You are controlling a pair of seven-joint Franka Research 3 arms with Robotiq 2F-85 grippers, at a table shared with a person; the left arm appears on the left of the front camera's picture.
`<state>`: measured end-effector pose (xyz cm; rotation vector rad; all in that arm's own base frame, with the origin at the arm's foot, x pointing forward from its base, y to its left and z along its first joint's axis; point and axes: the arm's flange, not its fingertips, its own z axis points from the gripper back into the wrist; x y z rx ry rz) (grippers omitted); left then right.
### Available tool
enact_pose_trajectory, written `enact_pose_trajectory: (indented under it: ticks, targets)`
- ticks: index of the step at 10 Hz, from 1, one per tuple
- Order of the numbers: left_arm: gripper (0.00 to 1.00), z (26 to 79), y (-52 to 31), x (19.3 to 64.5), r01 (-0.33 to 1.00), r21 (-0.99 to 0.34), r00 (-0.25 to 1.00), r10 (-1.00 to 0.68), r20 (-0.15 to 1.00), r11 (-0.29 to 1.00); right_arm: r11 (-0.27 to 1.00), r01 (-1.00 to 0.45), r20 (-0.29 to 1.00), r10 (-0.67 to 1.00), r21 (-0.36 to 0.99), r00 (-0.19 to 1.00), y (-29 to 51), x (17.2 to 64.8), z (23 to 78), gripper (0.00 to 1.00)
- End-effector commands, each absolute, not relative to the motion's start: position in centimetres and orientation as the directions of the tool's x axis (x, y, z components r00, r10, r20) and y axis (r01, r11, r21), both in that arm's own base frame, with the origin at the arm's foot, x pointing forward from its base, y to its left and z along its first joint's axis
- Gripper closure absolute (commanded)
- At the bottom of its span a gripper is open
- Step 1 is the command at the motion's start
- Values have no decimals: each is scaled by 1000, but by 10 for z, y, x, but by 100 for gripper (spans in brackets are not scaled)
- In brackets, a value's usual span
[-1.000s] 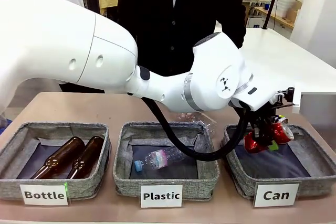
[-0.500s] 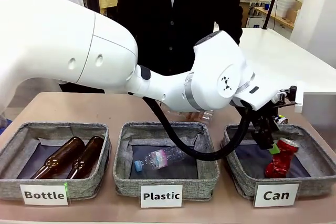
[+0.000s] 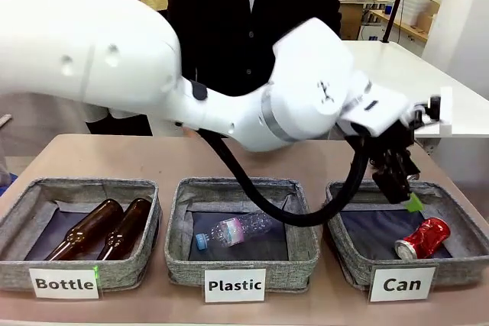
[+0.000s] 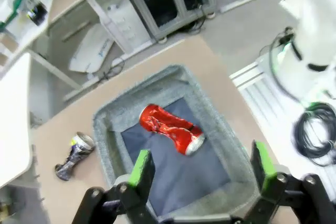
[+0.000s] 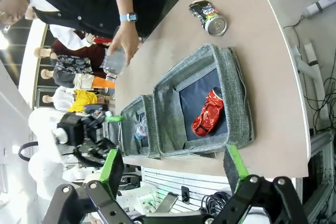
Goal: Sort the can waste into the basket.
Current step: Pick up the can waste from the table and place it in the right Fabric basket.
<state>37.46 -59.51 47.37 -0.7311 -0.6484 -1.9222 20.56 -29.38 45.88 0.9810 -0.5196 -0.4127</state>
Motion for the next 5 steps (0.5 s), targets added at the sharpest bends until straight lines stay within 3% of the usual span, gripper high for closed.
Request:
enact_pose_trajectory:
  ticks: [1, 3, 5]
  targets:
    - [5, 516, -502, 346, 904, 101, -341, -558, 757, -415, 483, 90, 207, -527, 871, 824, -282, 216, 455, 0]
    - [5, 523, -462, 337, 907, 128, -341, -521, 783, -401, 488, 80, 208, -506, 869, 837, -264, 225, 457, 0]
    - [5, 508, -491, 337, 878, 196, -383, -396, 834, -438, 495, 66, 217, -492, 866, 843, -255, 224, 456, 0]
